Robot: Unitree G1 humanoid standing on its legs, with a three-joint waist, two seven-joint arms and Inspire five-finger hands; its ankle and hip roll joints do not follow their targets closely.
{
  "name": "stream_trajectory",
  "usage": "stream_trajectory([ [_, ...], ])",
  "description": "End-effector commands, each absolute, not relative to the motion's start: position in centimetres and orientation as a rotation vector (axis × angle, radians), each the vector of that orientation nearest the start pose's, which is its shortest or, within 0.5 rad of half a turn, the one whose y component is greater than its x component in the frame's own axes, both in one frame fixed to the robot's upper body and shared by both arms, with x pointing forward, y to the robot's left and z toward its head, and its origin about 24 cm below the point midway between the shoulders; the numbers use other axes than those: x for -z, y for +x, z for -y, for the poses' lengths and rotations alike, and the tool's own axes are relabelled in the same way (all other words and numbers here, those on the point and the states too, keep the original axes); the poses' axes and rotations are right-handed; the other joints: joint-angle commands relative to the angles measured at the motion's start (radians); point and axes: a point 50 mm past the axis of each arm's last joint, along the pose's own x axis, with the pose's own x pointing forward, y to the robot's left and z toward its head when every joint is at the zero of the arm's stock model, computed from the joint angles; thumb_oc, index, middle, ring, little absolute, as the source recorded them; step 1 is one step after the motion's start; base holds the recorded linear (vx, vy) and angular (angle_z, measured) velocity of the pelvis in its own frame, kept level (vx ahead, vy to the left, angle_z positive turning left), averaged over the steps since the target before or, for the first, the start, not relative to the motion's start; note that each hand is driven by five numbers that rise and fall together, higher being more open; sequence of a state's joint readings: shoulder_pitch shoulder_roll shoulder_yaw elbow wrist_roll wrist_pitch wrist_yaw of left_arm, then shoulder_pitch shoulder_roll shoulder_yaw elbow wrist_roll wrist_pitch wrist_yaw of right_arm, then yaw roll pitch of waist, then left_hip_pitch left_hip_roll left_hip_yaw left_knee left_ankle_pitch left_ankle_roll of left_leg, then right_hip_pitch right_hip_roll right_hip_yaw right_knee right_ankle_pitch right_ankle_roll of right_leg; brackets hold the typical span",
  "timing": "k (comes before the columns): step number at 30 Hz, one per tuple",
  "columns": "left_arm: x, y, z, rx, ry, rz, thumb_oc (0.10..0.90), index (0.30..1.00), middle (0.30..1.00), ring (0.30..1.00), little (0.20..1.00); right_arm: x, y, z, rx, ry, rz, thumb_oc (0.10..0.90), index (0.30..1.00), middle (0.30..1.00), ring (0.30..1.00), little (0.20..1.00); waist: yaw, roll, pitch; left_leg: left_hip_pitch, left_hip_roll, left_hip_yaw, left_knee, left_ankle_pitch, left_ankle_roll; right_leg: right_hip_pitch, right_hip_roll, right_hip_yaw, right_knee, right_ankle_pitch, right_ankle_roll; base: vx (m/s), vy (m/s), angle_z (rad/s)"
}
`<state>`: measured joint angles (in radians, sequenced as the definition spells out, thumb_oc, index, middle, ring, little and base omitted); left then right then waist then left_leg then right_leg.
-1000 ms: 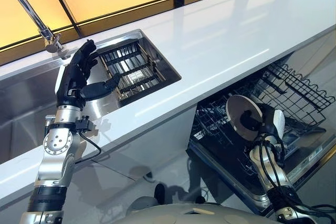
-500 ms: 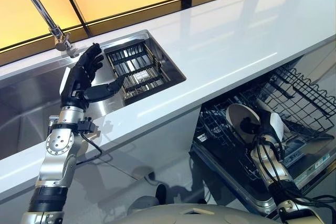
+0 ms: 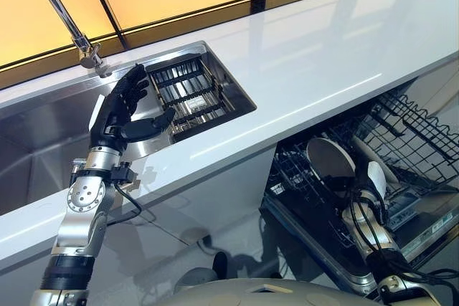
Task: Pick up plates and place into dishwasher.
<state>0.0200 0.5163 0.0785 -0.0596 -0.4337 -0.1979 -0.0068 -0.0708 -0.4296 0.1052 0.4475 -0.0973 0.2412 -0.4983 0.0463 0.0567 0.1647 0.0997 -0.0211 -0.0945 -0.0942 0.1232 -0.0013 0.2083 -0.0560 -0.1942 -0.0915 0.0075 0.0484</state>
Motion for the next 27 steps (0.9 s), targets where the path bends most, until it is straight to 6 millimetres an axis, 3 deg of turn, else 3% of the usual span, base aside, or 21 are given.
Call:
stream_trajectory([
  [1,-14.4,25.0,-25.8,-0.053,0.089,0.469,0.800,0.900,0.900,0.900,0.900,-3.7,26.8,26.2,0.540,-0.642,-0.113,0.800,0.900,0.900,0.900,0.900,-0.005,-0.014,-0.004,0.077,-0.046,0.064,0.007,-0.141,0.027,-0.019,0.047,0.014,0.029,-0.022,-0.001,0.00,0.012,-0.08],
  [9,-14.2,24.6,-26.2,-0.073,0.091,0.466,0.800,0.900,0.900,0.900,0.900,-6.7,26.5,25.6,0.546,-0.592,0.077,0.800,0.900,0.900,0.900,0.900,-0.030,-0.020,-0.006,0.083,-0.042,0.083,0.007,-0.146,0.033,-0.022,0.049,0.033,0.032,-0.022,0.003,-0.01,0.007,-0.05],
  [15,-14.0,24.4,-26.5,-0.097,0.085,0.470,0.800,0.900,0.900,0.900,0.900,-11.2,25.6,24.7,0.587,-0.557,0.413,0.800,0.900,0.900,0.900,0.900,-0.051,-0.020,-0.006,0.091,-0.041,0.104,0.007,-0.155,0.038,-0.029,0.052,0.058,0.038,-0.022,0.007,-0.02,0.005,-0.11],
  [27,-14.5,23.8,-27.3,-0.124,0.098,0.488,0.800,0.900,0.900,0.900,0.900,-11.8,23.6,26.0,0.573,-0.414,0.439,0.800,0.900,0.900,0.900,0.900,-0.104,-0.026,-0.008,0.098,-0.039,0.162,0.007,-0.165,0.043,-0.045,0.054,0.097,0.041,-0.013,0.021,-0.03,0.005,-0.16],
])
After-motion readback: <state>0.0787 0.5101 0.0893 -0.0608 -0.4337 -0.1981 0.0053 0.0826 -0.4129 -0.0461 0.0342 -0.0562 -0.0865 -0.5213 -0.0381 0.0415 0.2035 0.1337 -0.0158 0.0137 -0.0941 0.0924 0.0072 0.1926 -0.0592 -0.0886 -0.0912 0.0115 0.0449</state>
